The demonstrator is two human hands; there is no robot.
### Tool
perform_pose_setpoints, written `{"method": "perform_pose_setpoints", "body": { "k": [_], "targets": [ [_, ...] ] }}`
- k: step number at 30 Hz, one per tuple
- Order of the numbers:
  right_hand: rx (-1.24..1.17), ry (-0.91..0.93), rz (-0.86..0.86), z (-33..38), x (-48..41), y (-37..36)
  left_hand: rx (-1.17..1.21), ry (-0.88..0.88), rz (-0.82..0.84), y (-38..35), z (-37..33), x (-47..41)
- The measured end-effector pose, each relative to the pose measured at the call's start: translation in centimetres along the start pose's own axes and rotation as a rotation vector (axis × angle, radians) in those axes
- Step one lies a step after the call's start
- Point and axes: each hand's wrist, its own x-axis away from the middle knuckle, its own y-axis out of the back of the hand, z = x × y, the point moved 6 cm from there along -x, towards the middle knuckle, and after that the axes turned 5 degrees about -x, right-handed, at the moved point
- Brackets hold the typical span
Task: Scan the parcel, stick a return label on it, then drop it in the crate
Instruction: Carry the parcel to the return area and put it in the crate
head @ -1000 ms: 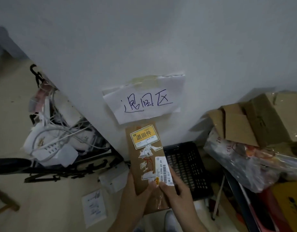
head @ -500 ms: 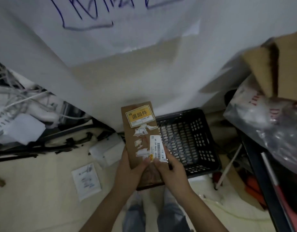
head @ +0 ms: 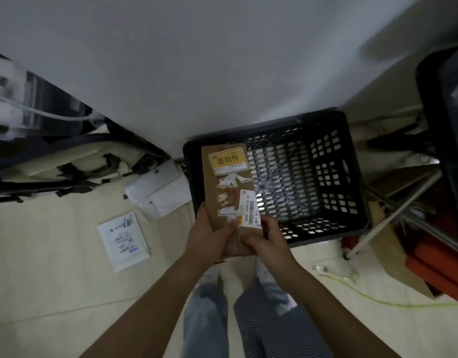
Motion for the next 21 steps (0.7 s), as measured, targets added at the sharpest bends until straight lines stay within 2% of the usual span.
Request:
{"method": "perform_pose_setpoints", "body": {
  "k": [4, 7, 12, 18, 20, 21],
  "targets": [
    [-0.037, -0.067, -0.031, -0.9, -2.0, 0.9, -0.041, 0.046, 0.065, -1.7, 1.7, -2.9],
    [-0.043, -0.132, -0.055, -2.5, -3.2, 1.3, -0.072, 0.163, 0.116, -2.8, 4.5, -4.0],
    [0.0, -0.155, -0.058, -4.2, -4.3, 1.2, -0.078, 0.264, 0.1, -3.4, 6.4, -4.2],
    [0.064, -0.06, 0.035, -3.5, -6.1, 1.2, -0.056, 0.23, 0.141, -4.5, 5.9, -5.9],
    [0.128, -0.021, 0.026, -3.2, -6.7, 1.2, -0.008, 0.2, 0.149, -4.7, 5.6, -6.3],
    [0.241, 0.038, -0.019, -2.9, -7.1, 1.4, 0.008, 0.183, 0.14, -4.8, 5.6, -6.5]
  ]
}}
